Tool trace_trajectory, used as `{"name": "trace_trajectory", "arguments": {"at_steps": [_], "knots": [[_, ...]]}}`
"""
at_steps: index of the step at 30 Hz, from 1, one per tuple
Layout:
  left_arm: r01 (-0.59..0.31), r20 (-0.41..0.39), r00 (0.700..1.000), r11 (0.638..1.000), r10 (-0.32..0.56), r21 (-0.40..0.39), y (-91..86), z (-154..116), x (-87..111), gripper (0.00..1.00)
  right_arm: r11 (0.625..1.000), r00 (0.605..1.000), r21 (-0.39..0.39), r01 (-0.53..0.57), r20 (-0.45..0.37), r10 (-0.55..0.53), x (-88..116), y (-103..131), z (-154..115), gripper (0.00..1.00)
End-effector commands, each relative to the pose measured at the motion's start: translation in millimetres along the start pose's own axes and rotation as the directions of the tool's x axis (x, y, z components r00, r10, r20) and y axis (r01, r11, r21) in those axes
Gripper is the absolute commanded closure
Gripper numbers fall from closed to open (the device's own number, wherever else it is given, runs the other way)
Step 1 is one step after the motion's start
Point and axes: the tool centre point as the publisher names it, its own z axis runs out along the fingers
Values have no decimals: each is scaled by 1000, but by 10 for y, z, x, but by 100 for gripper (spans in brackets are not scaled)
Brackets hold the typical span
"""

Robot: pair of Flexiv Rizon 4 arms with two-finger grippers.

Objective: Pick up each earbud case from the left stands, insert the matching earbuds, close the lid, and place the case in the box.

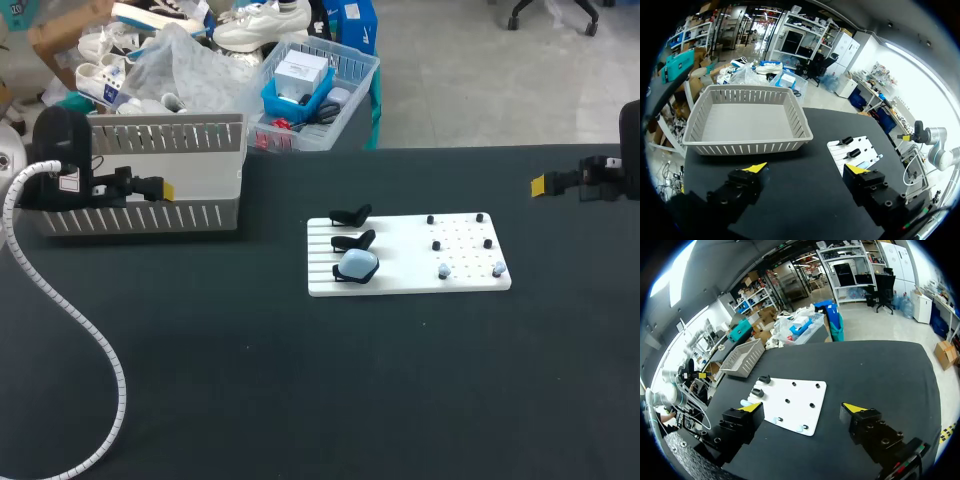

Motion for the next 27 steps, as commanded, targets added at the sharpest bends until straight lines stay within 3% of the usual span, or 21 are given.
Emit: {"name": "trace_trajectory", "arguments": {"at_steps": [1,24,27], "knots": [[0,-3,1000,1000,0,1,3,-2,-8,0,1000,1000,-3,1,-1,-1,-4,-9,2,0],[0,-3,1000,1000,0,1,3,-2,-8,0,1000,1000,-3,1,-1,-1,-4,-9,2,0],[-101,3,995,995,101,17,-51,41,-59,0,1000,1000,-3,1,-1,-1,-4,-9,2,0]]}}
